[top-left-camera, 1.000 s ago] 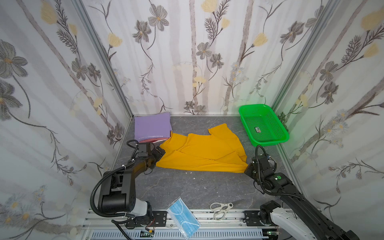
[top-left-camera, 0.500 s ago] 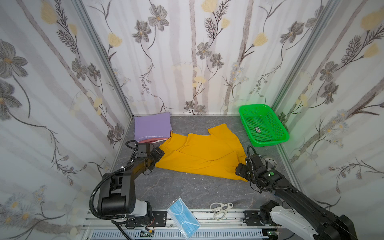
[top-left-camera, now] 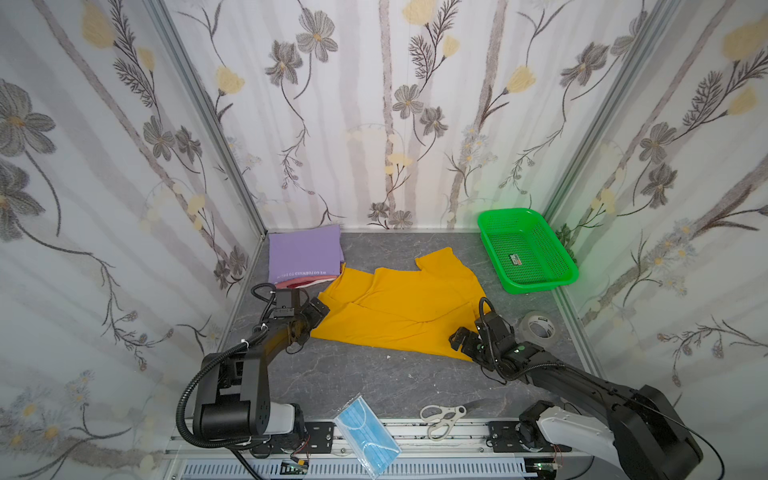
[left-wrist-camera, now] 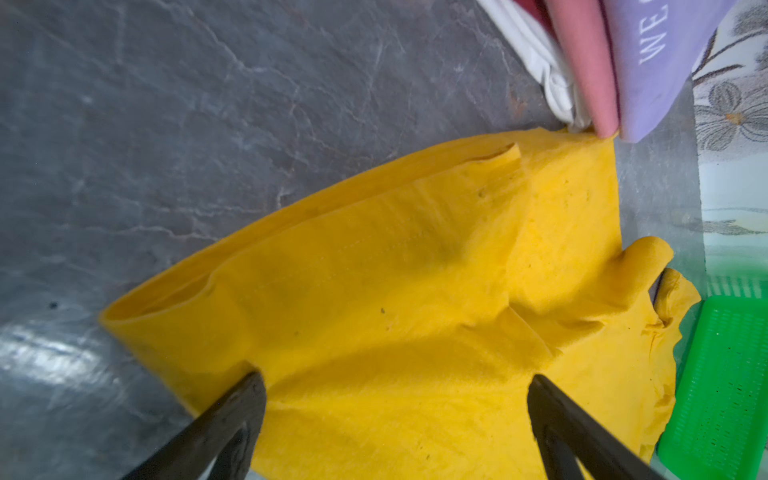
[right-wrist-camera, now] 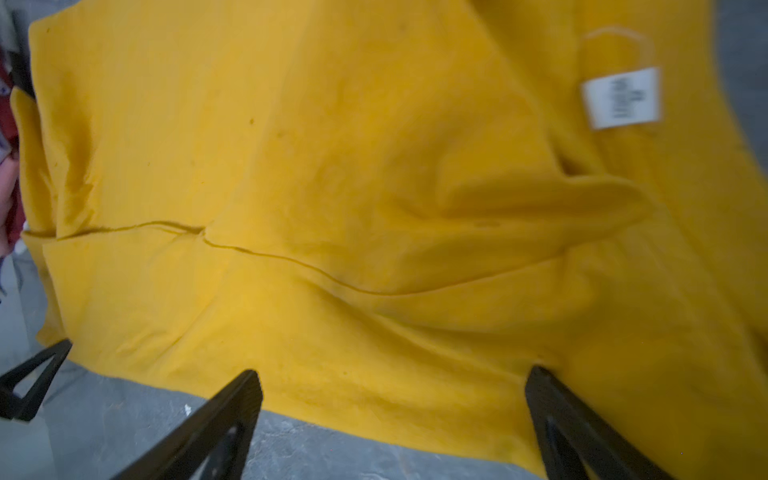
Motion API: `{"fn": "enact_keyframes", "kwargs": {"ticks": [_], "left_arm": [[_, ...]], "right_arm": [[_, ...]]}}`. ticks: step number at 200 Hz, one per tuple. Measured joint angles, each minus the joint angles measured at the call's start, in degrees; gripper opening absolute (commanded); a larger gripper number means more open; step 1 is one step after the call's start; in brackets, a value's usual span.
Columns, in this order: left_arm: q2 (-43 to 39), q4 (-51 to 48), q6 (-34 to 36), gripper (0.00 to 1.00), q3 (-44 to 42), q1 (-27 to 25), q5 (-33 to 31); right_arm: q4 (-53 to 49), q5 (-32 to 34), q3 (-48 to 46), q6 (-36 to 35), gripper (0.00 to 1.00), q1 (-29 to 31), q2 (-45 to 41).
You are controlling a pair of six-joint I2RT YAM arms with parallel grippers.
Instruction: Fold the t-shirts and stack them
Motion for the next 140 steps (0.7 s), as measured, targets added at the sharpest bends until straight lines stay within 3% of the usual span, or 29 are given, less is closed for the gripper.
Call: {"fn": "enact_keyframes", "kwargs": {"ticks": [27,43,75,103,140], "left_arm": [[-1.8,0.3,-0.6,1.00,-1.9,-4.3,-0.2],[-3.7,0.5,-2.3,1.00,-3.5,-9.7,-0.5],[-10.1,-3.6,-7.6,1.00,-6.3,-22.3,-2.5],[-17.4,-13.1,-9.3,1.00,-4.6,-24.2,-7.3],[-22.4,-20.6,-5.3,1.00,3.3,-19.1,-13.3]], "right_arm": [[-7.0,8.4,-0.7,4.3,1.00,-0.1,-9.0],[-11.4,13.2,0.5,4.8,1.00,-0.3,-12.2],[-15.8,16.7,6.0,-1.6,1.00,-2.2,-12.9],[-12.0,9.3,12.9,-10.9,1.00,-1.8,-5.5],[-9.9,-0.1,25.0,-17.5,1.00,7.0,14.7]]}}
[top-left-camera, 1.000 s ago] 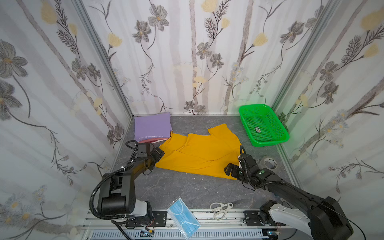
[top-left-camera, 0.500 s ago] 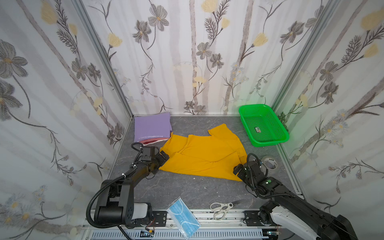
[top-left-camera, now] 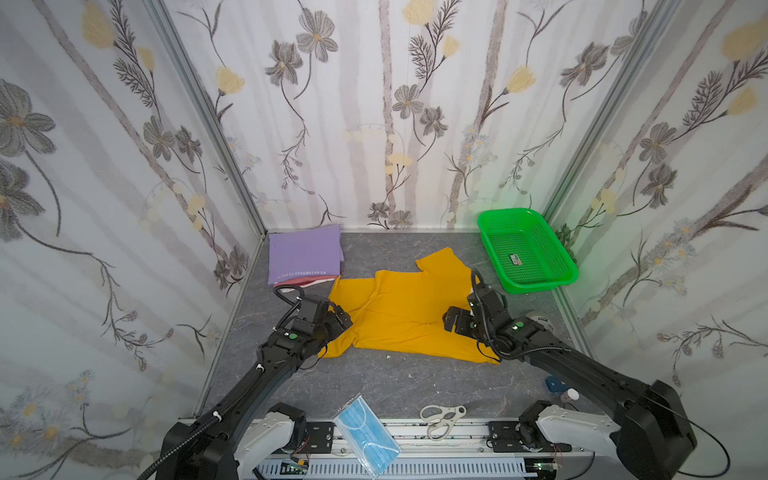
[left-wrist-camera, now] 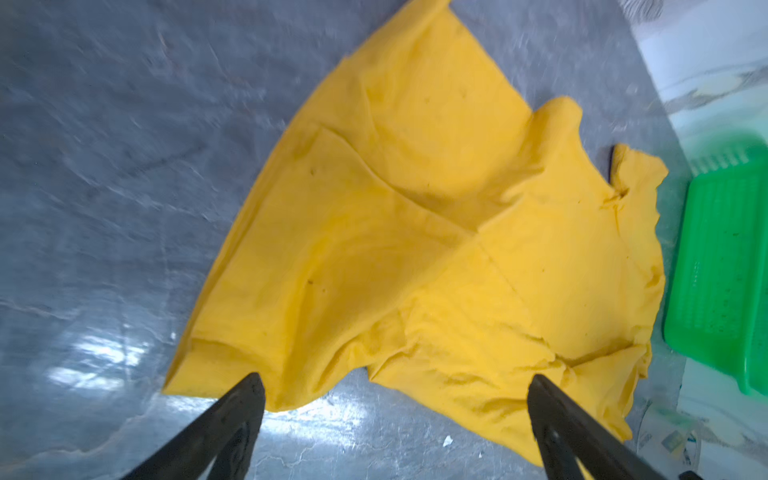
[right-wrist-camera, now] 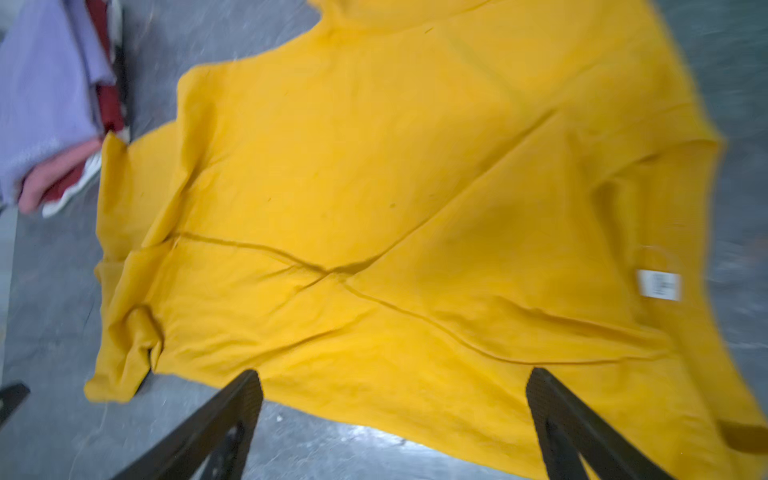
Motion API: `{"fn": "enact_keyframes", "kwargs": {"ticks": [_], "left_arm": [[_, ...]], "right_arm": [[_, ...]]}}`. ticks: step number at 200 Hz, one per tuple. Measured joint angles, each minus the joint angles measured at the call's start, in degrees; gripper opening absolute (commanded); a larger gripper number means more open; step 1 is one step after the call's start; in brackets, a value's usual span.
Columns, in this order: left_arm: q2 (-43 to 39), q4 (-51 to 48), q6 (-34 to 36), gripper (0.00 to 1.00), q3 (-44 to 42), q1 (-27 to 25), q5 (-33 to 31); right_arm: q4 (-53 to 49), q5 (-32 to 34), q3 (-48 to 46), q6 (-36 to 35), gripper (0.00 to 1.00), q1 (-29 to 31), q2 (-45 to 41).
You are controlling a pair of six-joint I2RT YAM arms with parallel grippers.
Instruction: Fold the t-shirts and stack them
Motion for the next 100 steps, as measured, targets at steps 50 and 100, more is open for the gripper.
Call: {"fn": "enact_keyframes", "kwargs": {"ticks": [50,100], "left_arm": [[1.2,-3.5,5.2,1.00,3.2,6.5,0.3],[3.1,-3.5,8.2,1.00,4.8,9.0,3.0]], "right_arm": [[2.2,-4.3,5.2,-0.5,1.00,9.8,17.5],[5.7,1.3,-1.0,2.8,1.00,14.1,17.4]]}}
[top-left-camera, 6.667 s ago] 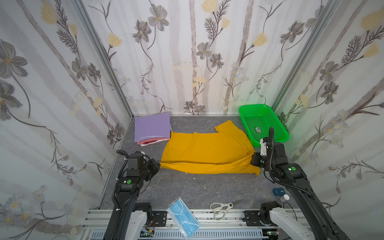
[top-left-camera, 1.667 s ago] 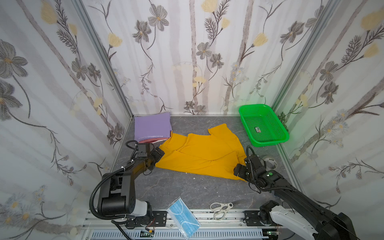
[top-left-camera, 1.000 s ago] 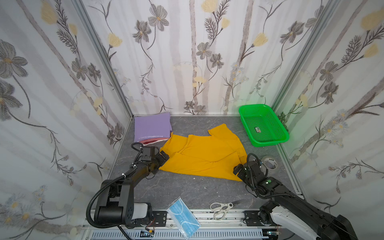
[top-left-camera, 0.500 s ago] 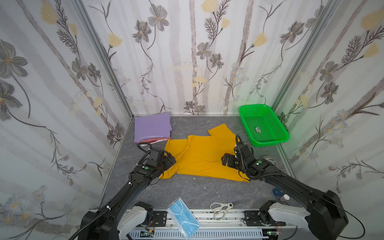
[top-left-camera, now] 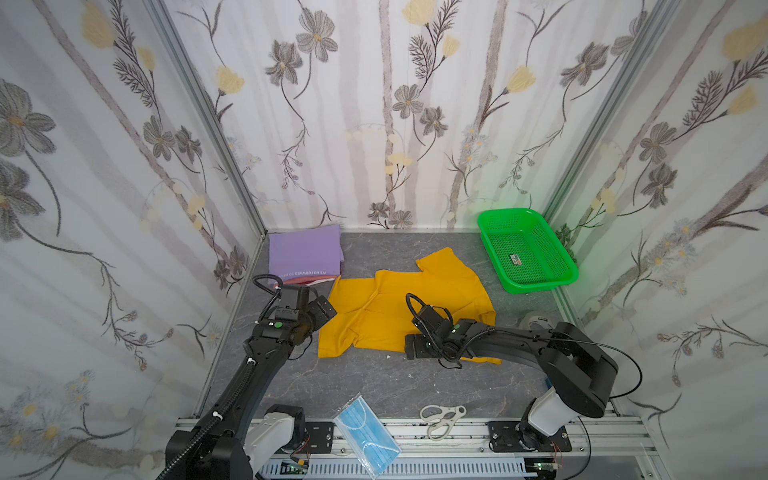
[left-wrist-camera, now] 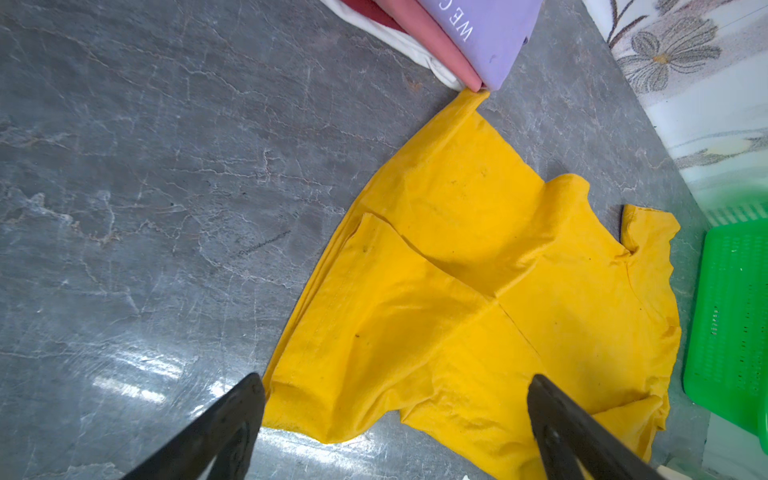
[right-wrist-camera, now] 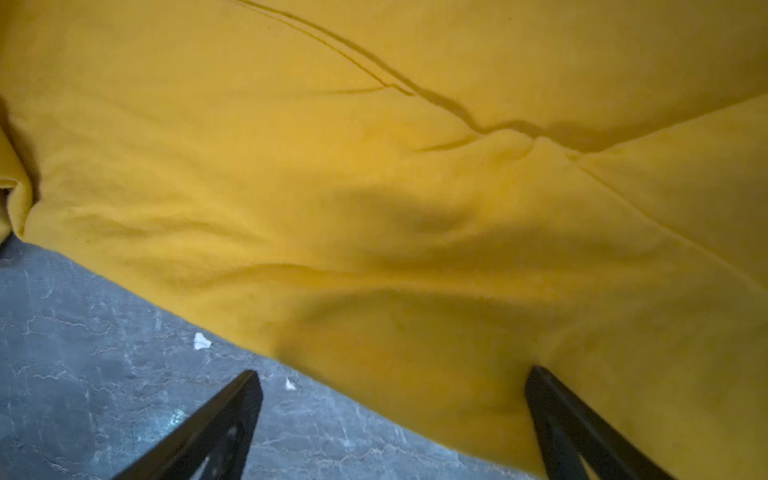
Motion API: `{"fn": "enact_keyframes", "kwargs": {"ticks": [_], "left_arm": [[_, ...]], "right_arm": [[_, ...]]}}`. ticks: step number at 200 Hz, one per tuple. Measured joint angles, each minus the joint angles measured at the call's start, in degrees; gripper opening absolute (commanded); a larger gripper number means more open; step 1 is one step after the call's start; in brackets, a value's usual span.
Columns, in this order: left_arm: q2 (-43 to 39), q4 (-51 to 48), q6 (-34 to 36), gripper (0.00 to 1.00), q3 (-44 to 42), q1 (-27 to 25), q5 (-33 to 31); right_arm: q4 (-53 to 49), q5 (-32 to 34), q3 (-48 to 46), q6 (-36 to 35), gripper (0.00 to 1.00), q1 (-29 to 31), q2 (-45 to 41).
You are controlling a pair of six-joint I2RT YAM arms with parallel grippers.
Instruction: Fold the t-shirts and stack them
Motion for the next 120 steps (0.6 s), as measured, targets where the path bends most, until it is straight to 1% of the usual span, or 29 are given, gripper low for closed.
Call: {"fn": "enact_keyframes", "kwargs": {"ticks": [16,36,55,63,77,90,103,120], "left_arm": [[2.1,0.6,0.5,1.00,0.0,0.1,1.3],[5.8,2.4,1.4,1.00,-0.1,0.2,3.0],[9.2,4.4,1.4,1.00,-0.5,0.2,4.4],[10.5,5.3,1.4,1.00,-0.5,0.2,4.8],[13.2,6.5,1.3,1.00,0.1,0.1,5.5],[16.3,7.8,1.3,1.00,1.6,0.1,5.9],[19.2,8.8,1.3,1.00,4.1,0.1,6.6],[24.3,10.9,1.5,1.00,8.5,0.1,7.5]], "right_arm": [[0.3,1.8,-5.7,1.9,1.00,0.5,-4.9],[-1.5,2.7,-10.0,4.5,1.00,1.3,-11.5],[-10.1,1.7,-11.2,7.0,1.00,2.9,-16.5],[-13.2,0.3,-11.0,7.4,1.00,3.3,-17.7],[-18.8,0.1,-8.1,7.5,1.00,3.0,-19.4],[-21.5,0.9,-3.7,6.4,1.00,1.5,-20.2],[-21.9,1.2,0.9,4.0,1.00,-1.8,-20.3],[-22.0,1.6,5.3,-0.3,1.00,-8.0,-19.1]]}}
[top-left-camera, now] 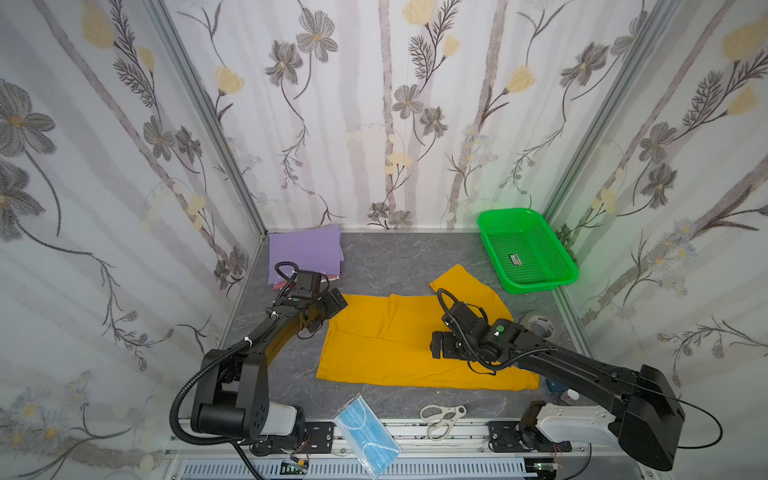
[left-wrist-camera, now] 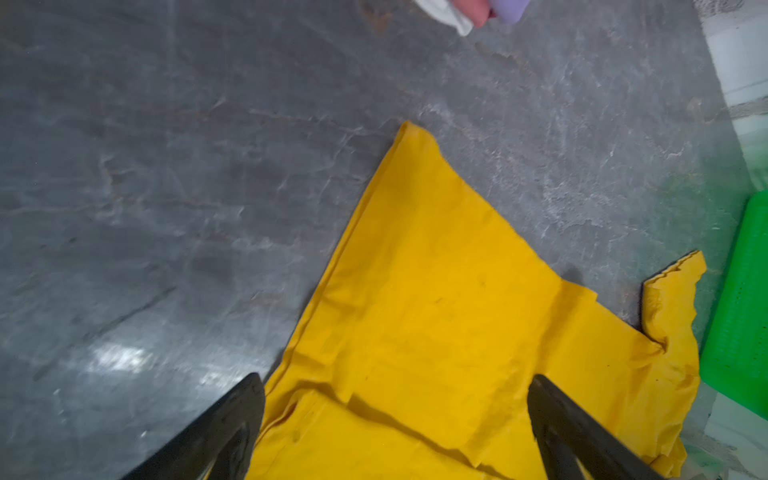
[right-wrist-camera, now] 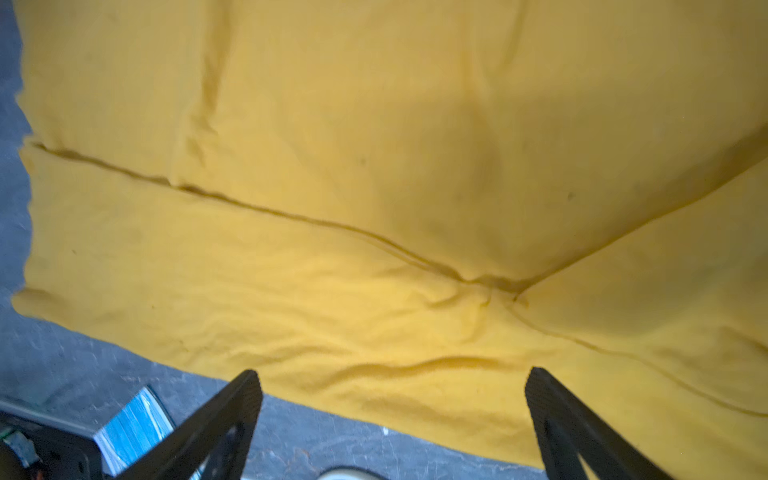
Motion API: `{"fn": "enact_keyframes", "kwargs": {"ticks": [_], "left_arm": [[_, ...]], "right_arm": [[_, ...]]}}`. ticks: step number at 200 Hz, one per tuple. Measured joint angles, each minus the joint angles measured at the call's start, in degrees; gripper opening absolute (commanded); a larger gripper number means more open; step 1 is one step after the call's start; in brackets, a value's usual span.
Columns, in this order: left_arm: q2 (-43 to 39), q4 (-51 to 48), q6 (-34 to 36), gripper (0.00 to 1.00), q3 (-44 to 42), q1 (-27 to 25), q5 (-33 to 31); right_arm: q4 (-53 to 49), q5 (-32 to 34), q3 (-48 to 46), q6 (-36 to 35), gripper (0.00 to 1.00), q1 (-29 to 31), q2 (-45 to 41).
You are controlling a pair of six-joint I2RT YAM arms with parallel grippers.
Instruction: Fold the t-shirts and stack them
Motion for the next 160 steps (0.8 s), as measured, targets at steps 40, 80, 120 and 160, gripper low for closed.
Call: {"fn": "enact_keyframes", "kwargs": {"ticks": [40,80,120,160], "left_arm": [[11.6,1.0,1.5,0.87,9.2,0.1,0.2],[19.2,-1.3,3.6,0.73,15.6,-0.2,-4.9],[25.0,-3.1,6.1,0.42,18.8,-0.6,-8.7],[26.2,-4.0,6.6,0.40,20.4,-1.1,-11.4]], "right_arm": [[1.0,0.6,8.2,-10.8,1.00,-12.9,7.2],[2.3,0.9,12.5,-16.4,1.00,-17.5,9.5],[2.5,0.8,11.4,-17.8,1.00,-19.5,7.3],[2.5,0.4,9.6,-18.4,1.00,-21.2,4.5]]}}
